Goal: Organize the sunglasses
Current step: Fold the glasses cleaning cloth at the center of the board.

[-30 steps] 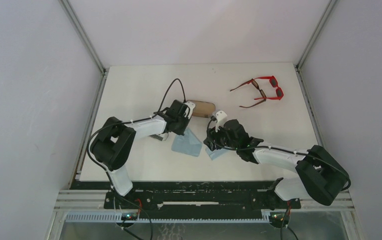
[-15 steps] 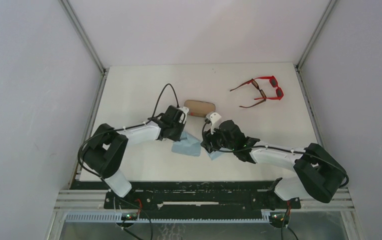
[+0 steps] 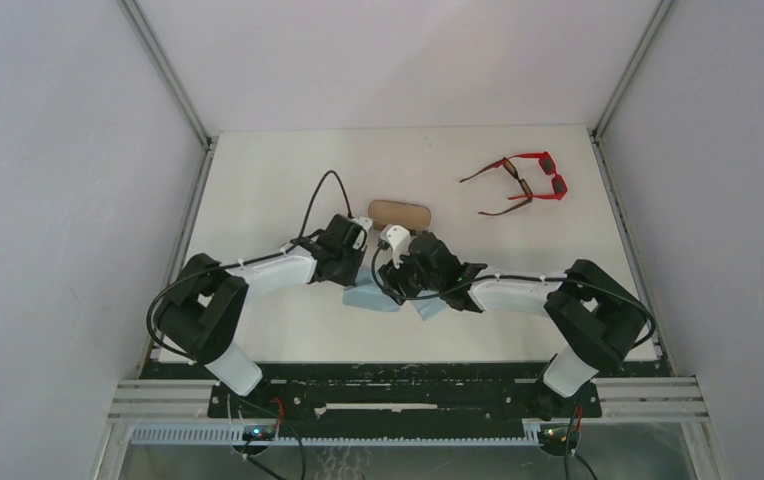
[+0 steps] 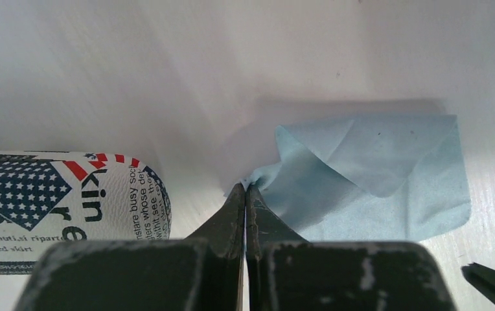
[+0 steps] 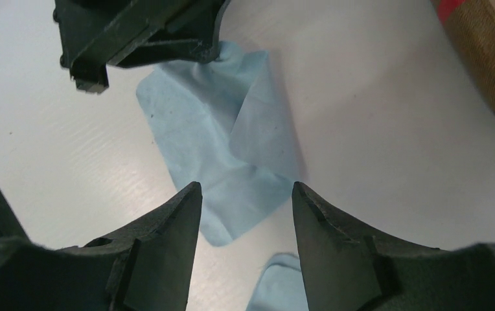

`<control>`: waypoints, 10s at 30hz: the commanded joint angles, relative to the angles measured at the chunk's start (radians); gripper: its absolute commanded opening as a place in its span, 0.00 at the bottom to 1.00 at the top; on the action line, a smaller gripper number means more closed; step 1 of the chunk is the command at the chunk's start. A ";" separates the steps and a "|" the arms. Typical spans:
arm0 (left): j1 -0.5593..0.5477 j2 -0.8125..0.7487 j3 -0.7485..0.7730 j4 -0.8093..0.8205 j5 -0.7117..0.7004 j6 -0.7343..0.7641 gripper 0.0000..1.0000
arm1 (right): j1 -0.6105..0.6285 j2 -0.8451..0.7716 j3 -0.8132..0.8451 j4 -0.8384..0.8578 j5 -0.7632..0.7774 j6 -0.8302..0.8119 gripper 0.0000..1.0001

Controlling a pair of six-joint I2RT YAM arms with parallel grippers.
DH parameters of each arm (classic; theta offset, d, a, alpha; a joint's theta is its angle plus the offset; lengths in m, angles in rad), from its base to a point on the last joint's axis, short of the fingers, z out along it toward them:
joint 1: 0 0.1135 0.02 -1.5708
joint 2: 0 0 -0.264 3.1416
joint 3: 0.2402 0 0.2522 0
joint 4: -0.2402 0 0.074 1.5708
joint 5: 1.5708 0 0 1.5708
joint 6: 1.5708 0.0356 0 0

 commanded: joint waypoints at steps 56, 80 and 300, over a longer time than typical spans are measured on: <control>0.013 0.045 0.068 0.028 0.015 0.025 0.00 | -0.030 0.136 0.184 -0.010 -0.071 -0.060 0.05; 0.014 0.041 0.068 0.026 0.016 0.029 0.00 | -0.032 0.180 0.214 -0.005 -0.095 -0.051 0.33; -0.145 -0.488 -0.294 0.080 -0.160 -0.114 0.38 | -0.112 -0.022 0.052 -0.206 -0.198 0.045 0.31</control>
